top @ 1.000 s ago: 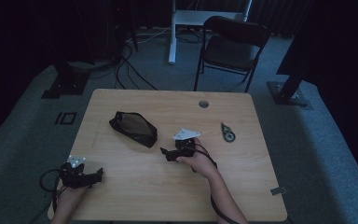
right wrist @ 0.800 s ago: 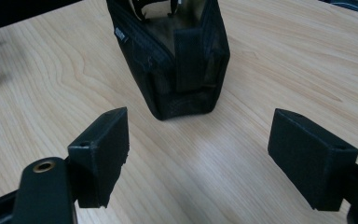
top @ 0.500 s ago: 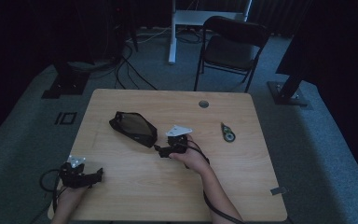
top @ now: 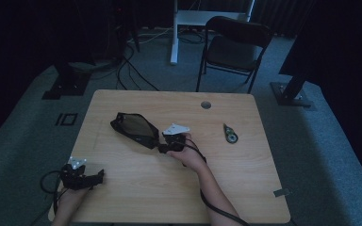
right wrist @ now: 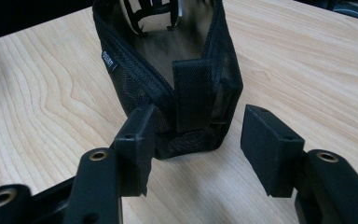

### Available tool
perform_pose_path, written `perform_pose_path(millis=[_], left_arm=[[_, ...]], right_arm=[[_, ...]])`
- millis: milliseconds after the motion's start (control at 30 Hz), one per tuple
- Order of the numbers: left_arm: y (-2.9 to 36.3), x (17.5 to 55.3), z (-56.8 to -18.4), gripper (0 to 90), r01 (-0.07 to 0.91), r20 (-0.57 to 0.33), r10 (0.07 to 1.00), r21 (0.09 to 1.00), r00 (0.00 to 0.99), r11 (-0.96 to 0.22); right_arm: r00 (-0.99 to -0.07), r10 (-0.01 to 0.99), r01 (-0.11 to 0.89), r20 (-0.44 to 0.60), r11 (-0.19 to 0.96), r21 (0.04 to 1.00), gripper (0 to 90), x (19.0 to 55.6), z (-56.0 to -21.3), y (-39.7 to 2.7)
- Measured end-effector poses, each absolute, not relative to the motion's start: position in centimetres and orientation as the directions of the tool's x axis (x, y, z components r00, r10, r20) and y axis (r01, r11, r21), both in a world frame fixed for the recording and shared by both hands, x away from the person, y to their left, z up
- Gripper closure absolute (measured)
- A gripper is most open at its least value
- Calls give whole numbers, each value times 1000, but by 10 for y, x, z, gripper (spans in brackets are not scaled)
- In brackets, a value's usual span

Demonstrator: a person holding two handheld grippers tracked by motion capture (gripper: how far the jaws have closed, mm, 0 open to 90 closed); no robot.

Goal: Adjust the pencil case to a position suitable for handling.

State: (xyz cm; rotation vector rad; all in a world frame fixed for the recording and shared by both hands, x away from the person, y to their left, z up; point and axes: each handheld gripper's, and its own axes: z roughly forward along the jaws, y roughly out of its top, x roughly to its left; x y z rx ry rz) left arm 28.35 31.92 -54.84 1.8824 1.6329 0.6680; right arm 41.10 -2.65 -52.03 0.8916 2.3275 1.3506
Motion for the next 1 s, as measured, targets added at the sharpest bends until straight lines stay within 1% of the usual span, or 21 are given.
perform_pose_path(millis=[233,533,600,700,1000], left_arm=[[319,284,-548,6,715,12,991,691,137,-107],[319,284,-548,6,715,12,991,691,137,-107],[319,284,-548,6,715,12,991,691,136,-107],[319,284,-548,6,715,12,991,691,137,-107],[319,284,-548,6,715,12,991,691,137,-107]], right_arm=[[-764,645,363,24,399,842,548,416,-523,-23],[-783,621,368,34,419,830,596,417,-526,-18],[-782,622,362,30,415,834,630,418,-526,-17],[-784,620,355,32,406,842,715,418,-524,-17],[-781,624,350,15,418,838,730,416,-523,-24]])
